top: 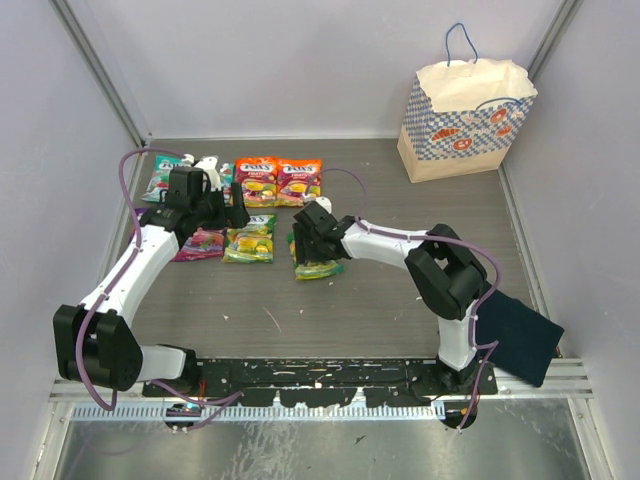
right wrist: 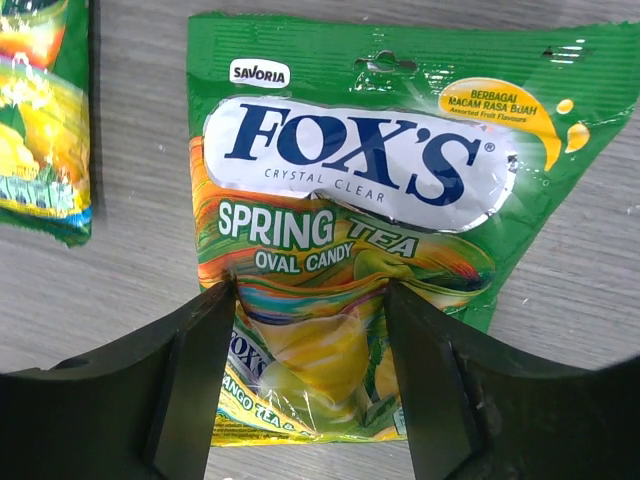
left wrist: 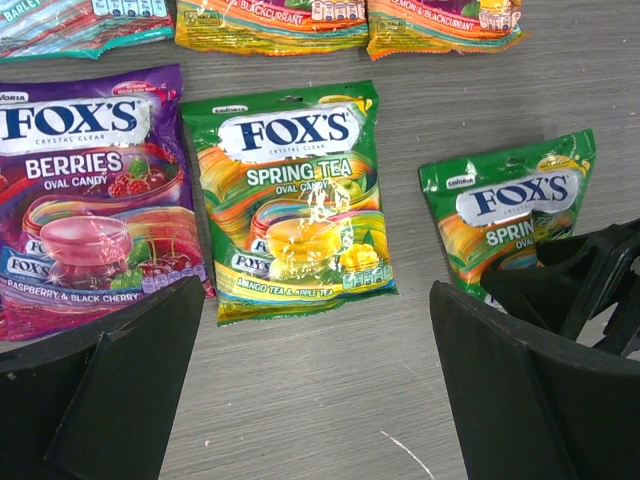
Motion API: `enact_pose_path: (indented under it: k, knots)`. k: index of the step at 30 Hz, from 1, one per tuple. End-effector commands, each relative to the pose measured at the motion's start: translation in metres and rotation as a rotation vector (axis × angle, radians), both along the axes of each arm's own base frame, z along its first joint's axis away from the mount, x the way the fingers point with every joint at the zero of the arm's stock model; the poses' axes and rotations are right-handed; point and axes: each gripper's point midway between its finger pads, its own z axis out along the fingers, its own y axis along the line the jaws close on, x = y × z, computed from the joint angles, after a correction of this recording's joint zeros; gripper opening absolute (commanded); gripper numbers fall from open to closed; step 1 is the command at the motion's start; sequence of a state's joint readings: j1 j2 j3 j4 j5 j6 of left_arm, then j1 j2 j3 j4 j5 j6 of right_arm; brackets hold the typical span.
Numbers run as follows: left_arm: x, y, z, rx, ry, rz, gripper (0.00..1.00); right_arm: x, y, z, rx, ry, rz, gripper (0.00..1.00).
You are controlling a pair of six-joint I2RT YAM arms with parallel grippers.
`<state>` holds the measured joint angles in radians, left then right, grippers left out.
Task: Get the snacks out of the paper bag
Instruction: Move the snack to the center of the board.
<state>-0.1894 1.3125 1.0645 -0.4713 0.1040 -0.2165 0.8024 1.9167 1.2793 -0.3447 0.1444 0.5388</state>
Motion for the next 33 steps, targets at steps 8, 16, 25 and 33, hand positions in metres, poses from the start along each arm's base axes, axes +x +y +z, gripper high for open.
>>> enact_pose_path:
  k: [8,16,25,33]
  knots:
    - [0.004,0.003,0.016,-0.003,-0.064,0.008,0.98,0.044,0.019,0.004,0.03,-0.083,-0.183,0.68]
    - [0.004,0.004,0.017,0.002,-0.066,0.01,0.98,0.054,0.034,-0.003,0.05,-0.079,-0.176,0.68]
    - [0.005,0.004,0.017,0.004,-0.064,0.009,0.98,0.058,0.05,0.0,0.1,-0.071,-0.164,0.68]
    - [0.005,0.002,0.015,0.0,-0.053,0.0,0.98,0.058,0.04,0.061,0.105,-0.192,-0.144,0.85]
